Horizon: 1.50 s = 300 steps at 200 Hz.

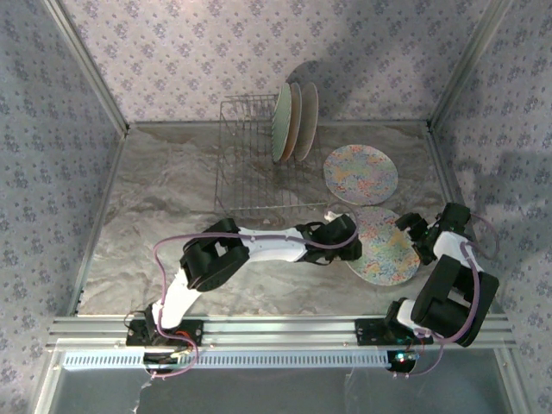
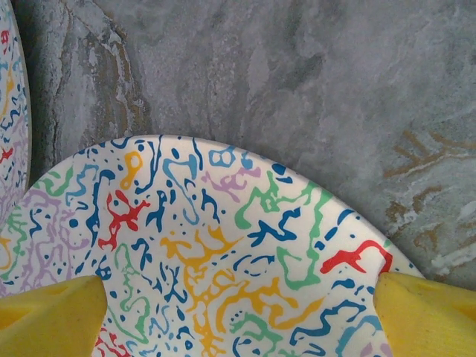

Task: Load the plates into the dish rack

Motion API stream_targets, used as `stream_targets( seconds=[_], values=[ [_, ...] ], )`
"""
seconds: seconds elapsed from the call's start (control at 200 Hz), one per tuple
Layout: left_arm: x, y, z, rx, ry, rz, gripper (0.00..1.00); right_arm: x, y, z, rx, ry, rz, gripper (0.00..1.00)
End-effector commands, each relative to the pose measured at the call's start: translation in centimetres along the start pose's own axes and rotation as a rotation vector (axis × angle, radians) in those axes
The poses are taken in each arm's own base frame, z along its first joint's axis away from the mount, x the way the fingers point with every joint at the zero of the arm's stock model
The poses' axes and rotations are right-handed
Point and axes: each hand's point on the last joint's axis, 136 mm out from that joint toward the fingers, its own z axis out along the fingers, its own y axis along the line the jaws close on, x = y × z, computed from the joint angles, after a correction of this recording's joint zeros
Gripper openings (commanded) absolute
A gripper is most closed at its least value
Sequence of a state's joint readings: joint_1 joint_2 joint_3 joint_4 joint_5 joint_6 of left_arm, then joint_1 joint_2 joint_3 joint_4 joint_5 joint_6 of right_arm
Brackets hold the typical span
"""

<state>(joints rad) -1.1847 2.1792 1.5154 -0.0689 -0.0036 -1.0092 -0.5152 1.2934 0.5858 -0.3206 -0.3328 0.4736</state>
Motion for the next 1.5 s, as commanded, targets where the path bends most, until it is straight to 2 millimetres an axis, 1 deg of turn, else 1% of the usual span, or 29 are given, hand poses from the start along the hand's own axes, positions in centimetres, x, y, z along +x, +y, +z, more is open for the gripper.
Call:
stream_targets(
  seconds=[0.0, 0.045, 0.17, 0.25, 0.375, 0.525, 0.625, 0.715, 0.77, 0.78, 0.904, 1.004, 1.099, 1.204, 1.289, 1.389, 1.444, 1.479, 1.484, 1.494],
  values=[
    [-1.8, -2.7, -2.0, 0.092, -0.049, -0.024, 0.35, 1.8, -1.7, 0.6, 0.054, 0.061, 0.039, 0.96],
    [-1.9, -2.7, -2.1, 0.092, -0.051, -0.029, 0.27, 1.8, -1.7, 0.5, 0.055, 0.059, 0.037, 0.95],
    [-2.3, -2.7, -2.6, 0.095, -0.06, -0.04, 0.12, 1.7, -1.7, 0.5, 0.054, 0.056, 0.036, 0.96],
    [-2.6, -2.8, -3.0, 0.101, -0.067, -0.049, 0.0, 1.7, -1.6, 0.4, 0.052, 0.055, 0.035, 0.96],
    [-3.1, -3.4, -3.9, 0.124, -0.084, -0.06, 0.0, 1.5, -1.4, 0.1, 0.048, 0.047, 0.026, 0.96],
    [-4.0, -4.5, -5.2, 0.15, -0.102, -0.058, 0.0, 0.7, -0.9, -1.6, 0.056, 0.003, 0.014, 0.97],
    [-4.8, -5.5, -6.0, 0.166, -0.11, -0.038, 0.0, 0.1, 0.0, -3.8, 0.042, -0.054, 0.006, 0.98],
    [-5.5, -6.6, -7.1, 0.186, -0.124, -0.014, 0.0, -1.0, 1.1, -6.4, 0.042, -0.134, -0.022, 0.99],
    [-6.0, -7.4, -7.9, 0.203, -0.141, -0.005, 0.0, -1.9, 2.2, -8.2, 0.034, -0.181, -0.047, 1.0],
    [-6.1, -7.5, -8.1, 0.207, -0.144, -0.003, 0.0, -1.6, 2.1, -8.4, 0.041, -0.171, -0.046, 0.99],
    [-7.1, -9.2, -10.2, 0.241, -0.168, 0.033, 0.0, -2.8, 4.5, -12.2, 0.007, -0.224, -0.091, 1.0],
    [-7.7, -10.1, -12.0, 0.257, -0.182, 0.065, 0.0, -3.3, 6.4, -14.9, -0.043, -0.266, -0.112, 1.0],
    [-8.2, -10.8, -13.9, 0.272, -0.203, 0.09, 0.0, -3.3, 8.2, -16.8, -0.1, -0.283, -0.123, 1.0],
    [-8.6, -11.1, -16.0, 0.278, -0.228, 0.113, 0.0, -2.6, 10.2, -18.1, -0.171, -0.283, -0.133, 0.99],
    [-9.0, -11.4, -18.0, 0.287, -0.251, 0.134, 0.0, -2.0, 11.8, -19.6, -0.217, -0.288, -0.162, 0.99],
    [-9.3, -11.9, -20.6, 0.31, -0.275, 0.156, 0.0, -1.8, 14.0, -21.9, -0.284, -0.315, -0.207, 0.99],
    [-9.5, -11.8, -22.0, 0.313, -0.302, 0.164, 0.0, -1.8, 15.3, -23.1, -0.321, -0.326, -0.233, 0.99],
    [-9.8, -11.6, -22.9, 0.306, -0.321, 0.17, 0.0, -1.7, 15.7, -23.4, -0.335, -0.315, -0.244, 0.99],
    [-9.8, -11.5, -23.0, 0.305, -0.324, 0.171, 0.0, -1.8, 16.1, -24.0, -0.345, -0.327, -0.25, 0.99],
    [-9.8, -11.5, -23.3, 0.302, -0.329, 0.173, 0.0, -1.9, 16.4, -24.4, -0.354, -0.332, -0.256, 0.99]
  ],
)
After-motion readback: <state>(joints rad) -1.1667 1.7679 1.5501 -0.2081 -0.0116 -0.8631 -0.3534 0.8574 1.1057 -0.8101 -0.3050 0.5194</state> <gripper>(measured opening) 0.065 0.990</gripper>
